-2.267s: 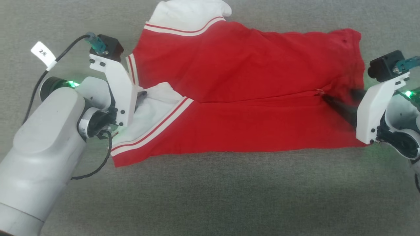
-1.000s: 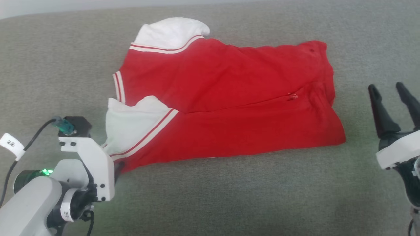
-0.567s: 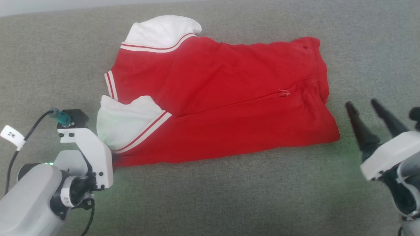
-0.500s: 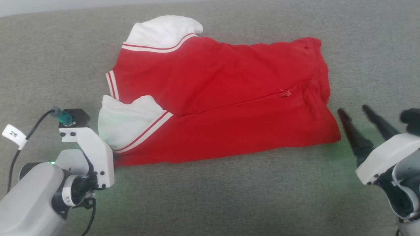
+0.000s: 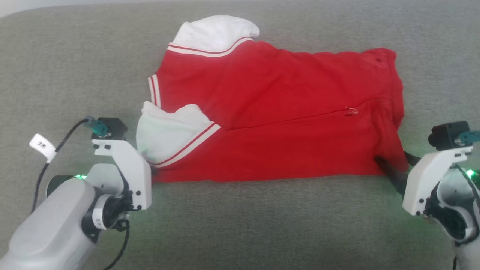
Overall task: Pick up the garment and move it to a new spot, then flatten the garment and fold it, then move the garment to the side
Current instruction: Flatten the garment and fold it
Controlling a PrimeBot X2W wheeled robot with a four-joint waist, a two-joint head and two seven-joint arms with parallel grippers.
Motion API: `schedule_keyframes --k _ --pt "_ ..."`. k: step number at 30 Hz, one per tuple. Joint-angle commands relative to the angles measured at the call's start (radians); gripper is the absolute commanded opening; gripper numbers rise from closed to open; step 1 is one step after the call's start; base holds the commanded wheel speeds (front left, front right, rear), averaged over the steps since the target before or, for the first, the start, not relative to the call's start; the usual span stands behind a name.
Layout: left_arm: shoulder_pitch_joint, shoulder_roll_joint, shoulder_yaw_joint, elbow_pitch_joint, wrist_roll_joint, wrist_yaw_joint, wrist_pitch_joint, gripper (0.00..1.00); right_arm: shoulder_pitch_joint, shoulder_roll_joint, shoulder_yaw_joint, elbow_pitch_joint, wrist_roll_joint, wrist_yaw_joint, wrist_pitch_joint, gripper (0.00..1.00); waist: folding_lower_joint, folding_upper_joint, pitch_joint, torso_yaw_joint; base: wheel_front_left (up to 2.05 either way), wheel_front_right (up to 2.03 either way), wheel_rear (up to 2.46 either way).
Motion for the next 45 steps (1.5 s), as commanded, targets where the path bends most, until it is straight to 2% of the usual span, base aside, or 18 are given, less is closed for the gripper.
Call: schedule_keyframes --k 1,5,6,7,12,17,23,28,33,36,41,42,43,44,45 --pt "0.019 -0.032 -0.039 0.017 0.002 -0.015 0.008 0.00 -0.020 -0.002 0.010 0.040 -0.009 -0.001 0.046 1.00 0.0000 -0.0001 0.002 0.016 0.00 0.00 0.00" --pt "0.010 -0.042 -0.044 0.025 0.003 -0.022 0.002 0.00 -0.036 0.007 0.024 0.099 -0.016 -0.001 0.118 1.00 0.0000 -0.0001 0.004 0.028 0.00 0.00 0.00" --pt "0.009 -0.044 -0.044 0.028 0.003 -0.024 0.000 0.00 -0.040 0.006 0.032 0.115 -0.019 -0.001 0.142 0.62 0.0000 -0.0001 0.004 0.031 0.00 0.00 0.00" --pt "0.005 -0.049 -0.044 0.033 0.002 -0.030 -0.009 0.00 -0.046 0.003 0.046 0.132 -0.015 -0.001 0.178 0.00 0.0000 -0.0001 0.006 0.036 0.00 0.00 0.00" --pt "0.003 -0.047 -0.039 0.046 -0.003 -0.043 -0.019 0.00 -0.054 -0.015 0.036 0.128 0.014 -0.001 0.211 0.00 0.0000 -0.0001 0.005 0.041 0.00 0.00 0.00" --pt "0.011 -0.016 -0.030 0.017 -0.010 -0.040 -0.003 0.00 -0.037 -0.054 0.009 0.079 0.054 -0.001 0.255 0.00 0.0000 -0.0001 -0.003 0.037 0.00 0.00 0.00" --pt "0.033 0.044 -0.015 -0.087 -0.017 0.011 0.048 0.00 0.013 -0.096 -0.049 -0.016 0.082 -0.002 0.311 0.00 0.0000 -0.0001 -0.013 0.033 0.00 0.00 0.00" --pt "0.084 0.109 -0.012 -0.218 -0.007 0.090 0.102 0.00 0.086 -0.106 -0.104 -0.111 0.103 -0.001 0.371 0.00 0.0000 -0.0001 -0.015 0.032 0.00 0.00 0.00" --pt "0.155 0.148 -0.020 -0.331 -0.001 0.160 0.131 0.00 0.163 -0.085 -0.160 -0.171 0.109 -0.001 0.410 0.00 0.0000 -0.0001 -0.009 0.031 0.00 0.00 0.00" --pt "0.187 0.145 -0.028 -0.351 0.001 0.173 0.120 0.00 0.187 -0.065 -0.176 -0.165 0.105 -0.001 0.407 0.00 0.0000 -0.0001 -0.005 0.030 0.00 0.00 0.00" --pt "0.196 0.111 -0.040 -0.307 -0.005 0.150 0.091 0.00 0.165 -0.039 -0.153 -0.104 0.088 -0.001 0.373 0.00 0.0000 -0.0001 0.001 0.024 0.00 0.00 0.00" --pt "0.191 0.108 -0.042 -0.290 -0.004 0.142 0.086 0.00 0.155 -0.036 -0.144 -0.090 0.085 -0.002 0.364 0.03 0.0000 -0.0001 0.001 0.023 0.00 0.00 0.00" --pt "0.185 0.105 -0.046 -0.276 0.000 0.134 0.080 0.29 0.144 -0.031 -0.137 -0.074 0.082 -0.002 0.355 0.30 0.0000 -0.0001 0.001 0.022 0.00 0.00 0.00" --pt "0.182 0.101 -0.047 -0.263 0.001 0.128 0.076 0.49 0.135 -0.031 -0.131 -0.062 0.073 -0.002 0.343 0.66 0.0000 -0.0001 0.001 0.020 0.00 0.00 0.00" --pt "0.177 0.099 -0.046 -0.251 -0.001 0.121 0.071 0.60 0.125 -0.031 -0.120 -0.049 0.073 -0.002 0.335 1.00 0.0000 -0.0001 0.001 0.020 0.00 0.00 0.00"
